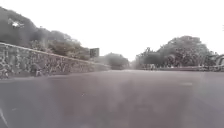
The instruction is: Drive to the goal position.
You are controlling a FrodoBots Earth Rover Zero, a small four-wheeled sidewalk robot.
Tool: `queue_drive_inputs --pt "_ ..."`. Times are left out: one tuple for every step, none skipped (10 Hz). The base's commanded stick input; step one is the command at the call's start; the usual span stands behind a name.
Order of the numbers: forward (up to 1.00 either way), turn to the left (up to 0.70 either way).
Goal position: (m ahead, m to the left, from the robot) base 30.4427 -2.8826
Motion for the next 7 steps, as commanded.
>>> queue_drive_inputs --pt "0.7 -0.08" --pt "0.7 0.0" --pt "0.7 0.0" --pt "0.7 0.0" --pt "0.7 0.0" --pt "0.7 0.0" --pt "0.7 0.0"
